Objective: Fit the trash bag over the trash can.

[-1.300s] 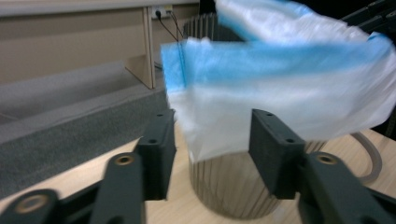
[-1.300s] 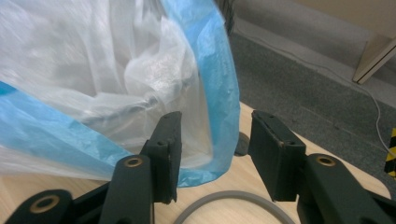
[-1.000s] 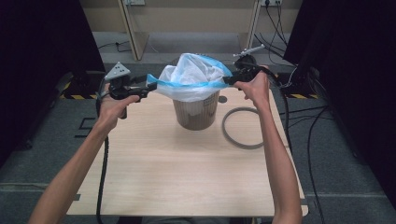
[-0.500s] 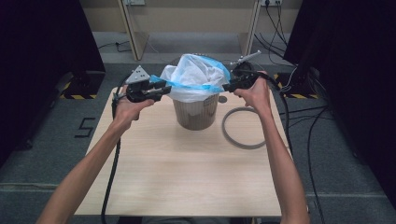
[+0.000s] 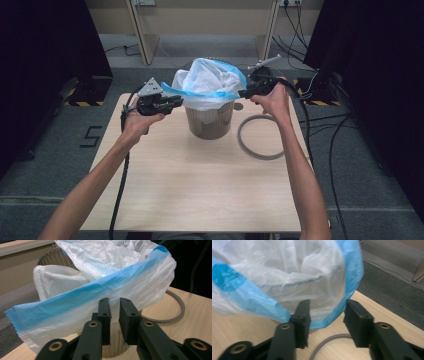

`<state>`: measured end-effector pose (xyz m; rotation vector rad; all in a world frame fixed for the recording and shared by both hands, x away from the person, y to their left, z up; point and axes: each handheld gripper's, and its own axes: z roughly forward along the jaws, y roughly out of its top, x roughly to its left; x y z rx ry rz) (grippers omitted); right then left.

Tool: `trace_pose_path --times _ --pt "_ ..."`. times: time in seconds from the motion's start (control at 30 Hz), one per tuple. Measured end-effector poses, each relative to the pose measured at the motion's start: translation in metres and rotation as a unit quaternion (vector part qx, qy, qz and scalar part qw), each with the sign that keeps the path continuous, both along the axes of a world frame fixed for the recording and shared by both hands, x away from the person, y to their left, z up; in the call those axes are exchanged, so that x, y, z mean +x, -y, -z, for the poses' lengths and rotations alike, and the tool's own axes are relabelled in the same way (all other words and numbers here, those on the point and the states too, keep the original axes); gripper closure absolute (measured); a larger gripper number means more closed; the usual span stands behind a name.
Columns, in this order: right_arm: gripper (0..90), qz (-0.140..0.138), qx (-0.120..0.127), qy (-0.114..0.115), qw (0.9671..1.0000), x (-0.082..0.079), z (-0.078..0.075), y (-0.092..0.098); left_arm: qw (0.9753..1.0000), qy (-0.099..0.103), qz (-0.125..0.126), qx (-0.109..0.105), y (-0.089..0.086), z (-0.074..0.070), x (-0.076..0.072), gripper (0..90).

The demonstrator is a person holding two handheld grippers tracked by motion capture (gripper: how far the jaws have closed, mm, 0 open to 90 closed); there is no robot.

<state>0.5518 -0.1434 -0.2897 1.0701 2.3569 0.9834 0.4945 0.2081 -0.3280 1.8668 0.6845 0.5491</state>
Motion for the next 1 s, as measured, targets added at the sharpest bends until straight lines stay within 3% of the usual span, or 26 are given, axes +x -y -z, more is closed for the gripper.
trace_pose_path --times 0.07,0.13,0.17,0.23,0.27,0.33,0.43,0.5,0.53,0.63,0.77,0.8,0.9,0.93,1.0 --pt "59.8 -0.006 -0.003 -0.001 1.0 -0.003 0.004 -0.004 1.0 0.002 -0.006 -0.008 -0.001 -0.002 0.0 64.9" --pt "60.0 -0.008 -0.005 -0.001 1.0 -0.004 0.005 -0.005 0.9997 0.002 -0.015 -0.019 -0.002 -0.005 -0.001 60.5" --pt "64.2 -0.012 -0.009 -0.002 0.9999 -0.005 0.007 -0.007 0.9991 0.0 -0.027 -0.032 -0.003 -0.008 0.0 50.9" --pt "66.1 -0.015 -0.011 -0.003 0.9998 -0.007 0.008 -0.008 0.9988 -0.003 -0.029 -0.04 -0.004 -0.01 0.0 49.0" --pt "75.3 -0.027 -0.022 -0.004 0.9994 -0.01 0.012 -0.012 0.9984 -0.005 -0.031 -0.047 -0.003 -0.013 0.0 44.7" --pt "79.7 -0.043 -0.028 -0.002 0.9987 -0.015 0.015 -0.017 0.9984 -0.01 -0.033 -0.044 0.0 -0.013 0.0 41.9" --pt "81.3 -0.055 -0.031 0.0 0.998 -0.019 0.017 -0.021 0.9983 -0.027 -0.031 -0.042 0.004 -0.01 0.001 38.5" --pt "79.3 -0.058 -0.027 -0.003 0.9979 -0.021 0.017 -0.023 0.998 -0.035 -0.034 -0.041 0.009 -0.005 0.003 35.4" --pt "76.8 -0.057 -0.025 -0.004 0.9981 -0.022 0.017 -0.022 0.9981 -0.038 -0.038 -0.031 0.011 -0.003 0.004 34.8" --pt "64.6 -0.045 -0.011 -0.001 0.9989 -0.023 0.011 -0.016 0.9978 -0.043 -0.047 -0.021 0.012 0.001 0.007 35.4" --pt "49.9 -0.004 0.023 0.022 0.9995 -0.021 -0.002 0.001 0.9971 -0.045 -0.059 -0.021 0.009 0.002 0.012 37.8" --pt "49.9 -0.004 0.023 0.022 0.9995 -0.021 -0.002 0.001 0.9971 -0.045 -0.059 -0.021 0.009 0.002 0.012 37.8" --pt "46.6 0.032 0.039 0.036 0.9981 -0.009 -0.009 0.011 0.9967 -0.043 -0.063 -0.026 0.006 0.002 0.016 38.8" --pt "46.0 0.037 0.053 0.04 0.9971 0.0 -0.011 0.014 0.9965 -0.043 -0.068 -0.024 0.004 0.003 0.019 39.0" --pt "45.5 0.041 0.058 0.041 0.9966 0.003 -0.011 0.014 0.9962 -0.044 -0.072 -0.022 0.002 0.003 0.02 39.0"
